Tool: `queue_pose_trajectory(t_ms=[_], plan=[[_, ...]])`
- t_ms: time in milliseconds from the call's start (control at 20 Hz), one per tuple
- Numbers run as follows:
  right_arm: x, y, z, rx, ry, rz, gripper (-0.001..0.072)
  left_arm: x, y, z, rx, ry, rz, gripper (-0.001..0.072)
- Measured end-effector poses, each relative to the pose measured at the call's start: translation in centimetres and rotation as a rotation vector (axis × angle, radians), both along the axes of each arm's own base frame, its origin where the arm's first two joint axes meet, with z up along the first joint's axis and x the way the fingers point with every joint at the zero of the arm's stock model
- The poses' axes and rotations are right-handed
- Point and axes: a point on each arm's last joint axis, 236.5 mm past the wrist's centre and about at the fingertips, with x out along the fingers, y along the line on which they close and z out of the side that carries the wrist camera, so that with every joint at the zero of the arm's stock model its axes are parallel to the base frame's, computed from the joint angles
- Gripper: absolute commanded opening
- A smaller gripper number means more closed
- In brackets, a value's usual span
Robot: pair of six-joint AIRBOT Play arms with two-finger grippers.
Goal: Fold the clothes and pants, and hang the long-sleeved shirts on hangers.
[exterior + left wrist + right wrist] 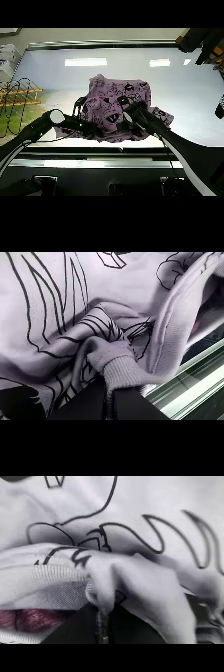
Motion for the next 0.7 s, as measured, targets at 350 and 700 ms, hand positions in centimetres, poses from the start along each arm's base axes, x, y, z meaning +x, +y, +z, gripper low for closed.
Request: queue_pose_trajectory(t_ms=[350, 700], plan=[[1.6, -2.3, 12.6, 0.205, -0.136, -0.080, 0.0040, 4.6, 0.2, 6.9, -0.070, -0.135, 0.029, 0.0028], [-2.3, 1.0, 15.2, 0.417, 0.014, -0.059, 0.0040, 6.7, -0.8, 14.2, -0.157, -0.252, 0.018, 0.0028]])
